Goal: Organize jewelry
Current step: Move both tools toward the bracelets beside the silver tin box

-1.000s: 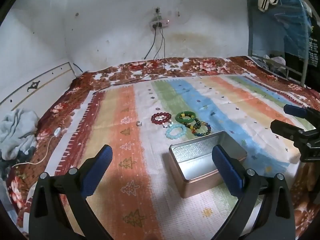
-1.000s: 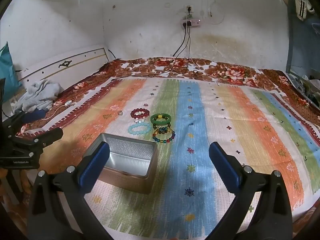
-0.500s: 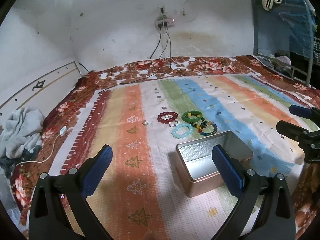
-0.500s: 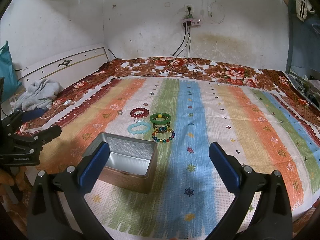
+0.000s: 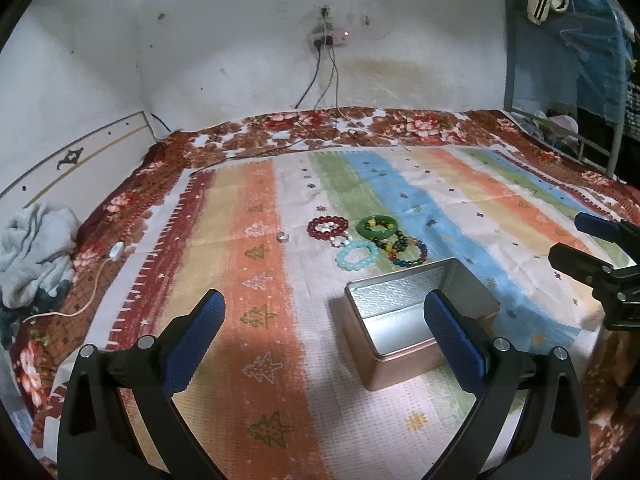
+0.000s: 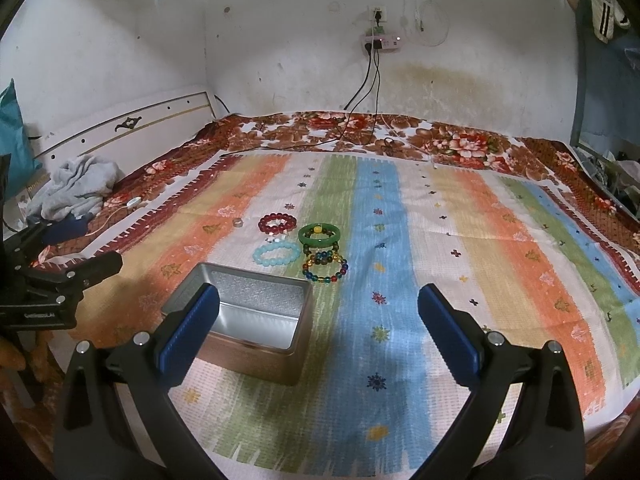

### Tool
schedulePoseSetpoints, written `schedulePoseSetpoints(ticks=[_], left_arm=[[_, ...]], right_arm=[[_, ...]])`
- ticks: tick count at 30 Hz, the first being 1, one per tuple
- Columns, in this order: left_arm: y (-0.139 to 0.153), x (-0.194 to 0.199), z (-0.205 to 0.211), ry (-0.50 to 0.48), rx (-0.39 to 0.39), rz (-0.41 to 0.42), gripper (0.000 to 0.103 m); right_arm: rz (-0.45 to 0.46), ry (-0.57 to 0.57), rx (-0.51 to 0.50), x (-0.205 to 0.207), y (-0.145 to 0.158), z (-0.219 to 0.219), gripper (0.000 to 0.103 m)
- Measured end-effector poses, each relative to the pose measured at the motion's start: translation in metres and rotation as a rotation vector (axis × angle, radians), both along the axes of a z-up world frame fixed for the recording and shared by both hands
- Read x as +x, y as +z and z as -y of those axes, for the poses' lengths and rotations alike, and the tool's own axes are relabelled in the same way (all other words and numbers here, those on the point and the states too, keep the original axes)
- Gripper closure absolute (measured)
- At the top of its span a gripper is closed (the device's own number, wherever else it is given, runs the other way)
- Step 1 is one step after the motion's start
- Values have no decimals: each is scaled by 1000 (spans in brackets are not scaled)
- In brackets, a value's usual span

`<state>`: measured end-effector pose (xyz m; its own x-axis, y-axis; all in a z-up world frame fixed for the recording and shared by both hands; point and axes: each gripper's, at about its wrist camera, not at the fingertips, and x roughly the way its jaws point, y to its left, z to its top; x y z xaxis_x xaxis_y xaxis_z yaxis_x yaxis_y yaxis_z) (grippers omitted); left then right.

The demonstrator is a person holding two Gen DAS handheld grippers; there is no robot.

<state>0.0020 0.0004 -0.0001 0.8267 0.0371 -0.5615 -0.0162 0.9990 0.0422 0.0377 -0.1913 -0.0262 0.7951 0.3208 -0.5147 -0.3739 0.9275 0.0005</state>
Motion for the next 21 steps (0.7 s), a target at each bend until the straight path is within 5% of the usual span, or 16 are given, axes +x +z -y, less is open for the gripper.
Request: schedulePoseSetpoints(ticks=[21], left_arm=[[3, 16, -14, 45, -11, -10, 5]], right_arm=[[-43, -13, 1, 23, 4, 0, 5]])
